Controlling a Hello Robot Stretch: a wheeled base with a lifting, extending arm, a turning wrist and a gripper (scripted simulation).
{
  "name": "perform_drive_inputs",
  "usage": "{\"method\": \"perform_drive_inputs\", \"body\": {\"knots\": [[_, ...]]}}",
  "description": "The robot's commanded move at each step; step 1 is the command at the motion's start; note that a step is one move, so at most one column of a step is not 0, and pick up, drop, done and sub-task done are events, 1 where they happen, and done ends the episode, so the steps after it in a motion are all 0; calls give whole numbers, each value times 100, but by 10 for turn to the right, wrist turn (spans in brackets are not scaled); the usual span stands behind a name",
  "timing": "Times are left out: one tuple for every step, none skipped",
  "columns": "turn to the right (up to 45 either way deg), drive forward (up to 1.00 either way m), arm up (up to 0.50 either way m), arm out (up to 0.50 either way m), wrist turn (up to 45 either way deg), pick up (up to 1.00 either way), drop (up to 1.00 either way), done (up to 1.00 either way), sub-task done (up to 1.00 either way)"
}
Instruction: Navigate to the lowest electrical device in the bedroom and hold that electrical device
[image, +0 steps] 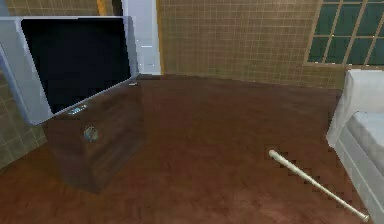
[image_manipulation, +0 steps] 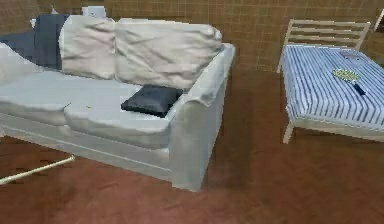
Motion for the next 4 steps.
{"method": "perform_drive_inputs", "body": {"knots": [[0,100,0,0,0,0,0,0,0],[30,0,0,0,0,0,0,0,0],[0,100,0,0,0,0,0,0,0],[60,0,0,0,0,0,0,0,0]]}}
